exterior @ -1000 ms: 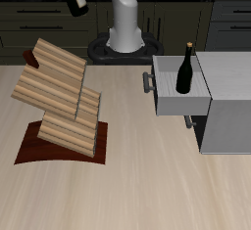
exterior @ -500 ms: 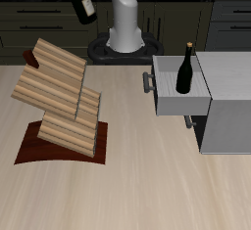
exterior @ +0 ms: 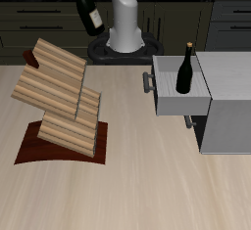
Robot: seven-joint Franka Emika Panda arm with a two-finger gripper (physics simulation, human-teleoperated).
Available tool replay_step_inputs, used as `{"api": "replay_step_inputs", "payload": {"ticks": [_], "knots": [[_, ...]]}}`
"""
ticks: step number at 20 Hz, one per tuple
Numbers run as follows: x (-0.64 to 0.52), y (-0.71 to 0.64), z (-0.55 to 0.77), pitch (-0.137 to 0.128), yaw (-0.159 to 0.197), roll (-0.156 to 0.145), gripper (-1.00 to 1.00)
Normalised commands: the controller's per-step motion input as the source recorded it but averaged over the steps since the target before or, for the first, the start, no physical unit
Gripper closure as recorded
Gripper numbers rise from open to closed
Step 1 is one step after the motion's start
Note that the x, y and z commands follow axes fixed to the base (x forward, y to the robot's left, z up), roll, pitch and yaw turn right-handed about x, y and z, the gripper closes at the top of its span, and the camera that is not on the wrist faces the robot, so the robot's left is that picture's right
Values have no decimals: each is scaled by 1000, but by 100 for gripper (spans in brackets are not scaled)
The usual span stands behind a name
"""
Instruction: Place the wine bottle from the table onto the top layer of the wine rack
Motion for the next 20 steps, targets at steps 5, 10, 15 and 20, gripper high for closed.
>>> {"api": "replay_step_inputs", "payload": {"ticks": [5,10,15,20], "knots": [[140,-65,-149,11,-29,-7,100],[100,-180,-164,20,-62,-6,100],[4,-122,-194,13,-10,-20,100],[10,-119,-169,14,-3,-13,100]]}}
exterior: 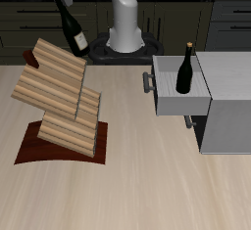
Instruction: Place the wine bottle from the table onto the top layer of the wine rack
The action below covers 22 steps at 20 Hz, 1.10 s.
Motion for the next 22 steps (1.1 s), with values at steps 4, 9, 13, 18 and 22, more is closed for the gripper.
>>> {"api": "replay_step_inputs", "payload": {"ticks": [4,9,13,18,22], "knots": [[-57,-206,-122,0,-16,-13,100],[39,-274,-113,9,-10,-24,100],[21,-221,-150,20,-4,-44,100],[-76,-21,-350,28,-16,10,100],[64,-219,-438,58,-13,-40,100]]}}
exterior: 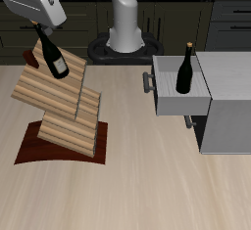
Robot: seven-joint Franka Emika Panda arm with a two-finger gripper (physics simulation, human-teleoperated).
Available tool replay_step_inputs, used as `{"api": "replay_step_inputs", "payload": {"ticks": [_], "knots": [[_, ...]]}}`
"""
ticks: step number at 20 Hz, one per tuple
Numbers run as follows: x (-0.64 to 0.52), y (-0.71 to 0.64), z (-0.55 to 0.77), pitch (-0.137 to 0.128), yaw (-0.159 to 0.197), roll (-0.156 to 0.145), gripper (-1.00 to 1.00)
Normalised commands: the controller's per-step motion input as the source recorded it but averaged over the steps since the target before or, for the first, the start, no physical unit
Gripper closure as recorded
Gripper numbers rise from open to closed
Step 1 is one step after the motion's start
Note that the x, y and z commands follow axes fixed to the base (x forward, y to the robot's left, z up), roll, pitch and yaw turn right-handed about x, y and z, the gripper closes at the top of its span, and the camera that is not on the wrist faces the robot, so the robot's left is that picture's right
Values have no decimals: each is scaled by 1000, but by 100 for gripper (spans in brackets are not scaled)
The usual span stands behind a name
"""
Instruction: Place the wine bottle from the table onto the top layer of the wine rack
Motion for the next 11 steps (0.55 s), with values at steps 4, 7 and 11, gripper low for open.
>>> {"api": "replay_step_inputs", "payload": {"ticks": [4,7,11], "knots": [[0,-258,-214,17,-22,-36,100],[-36,-144,-149,19,-7,-23,100],[39,145,-114,6,-6,13,100]]}}
